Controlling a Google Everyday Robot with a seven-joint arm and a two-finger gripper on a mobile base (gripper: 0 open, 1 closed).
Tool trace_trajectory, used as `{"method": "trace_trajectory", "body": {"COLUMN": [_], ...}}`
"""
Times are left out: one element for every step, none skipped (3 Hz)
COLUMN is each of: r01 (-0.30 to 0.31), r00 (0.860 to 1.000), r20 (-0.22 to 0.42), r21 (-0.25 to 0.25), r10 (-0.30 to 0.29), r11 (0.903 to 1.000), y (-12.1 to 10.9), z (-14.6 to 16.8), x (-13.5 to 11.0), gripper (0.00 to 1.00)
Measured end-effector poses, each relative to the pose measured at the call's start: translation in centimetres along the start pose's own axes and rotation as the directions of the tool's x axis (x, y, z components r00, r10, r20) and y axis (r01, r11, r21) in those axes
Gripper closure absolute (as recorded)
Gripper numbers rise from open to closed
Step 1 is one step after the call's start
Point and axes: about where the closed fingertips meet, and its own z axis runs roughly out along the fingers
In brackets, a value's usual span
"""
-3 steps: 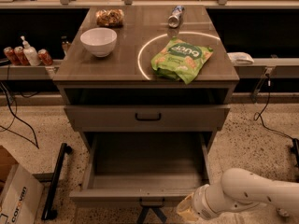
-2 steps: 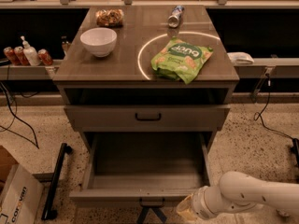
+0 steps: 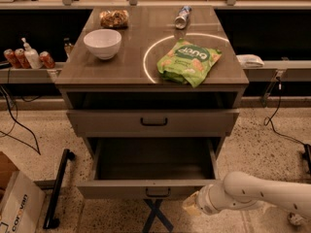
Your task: Close middle drawer
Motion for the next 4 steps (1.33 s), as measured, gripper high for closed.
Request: {"method": "trace_trajectory", "body": {"r01": [0.000,0.029,0.088,0.089], "r00": [1.000,0.999,0.994,0.994], "r20": [0.000,0.025,0.055,0.055], "r21": [0.000,0.075,0.156,0.156], "r10": [0.000,-0.031,-0.098,-0.099], "r11": [1.0000,0.9968,0.9839,0.9837], "y": [0.0,-1.3,-3.7,-3.7], "z": [0.0,0.1,0.2,0.2], "x": [0.0,-1.0,-2.8,-2.8], "gripper": [1.00,1.00,1.00,1.00]}}
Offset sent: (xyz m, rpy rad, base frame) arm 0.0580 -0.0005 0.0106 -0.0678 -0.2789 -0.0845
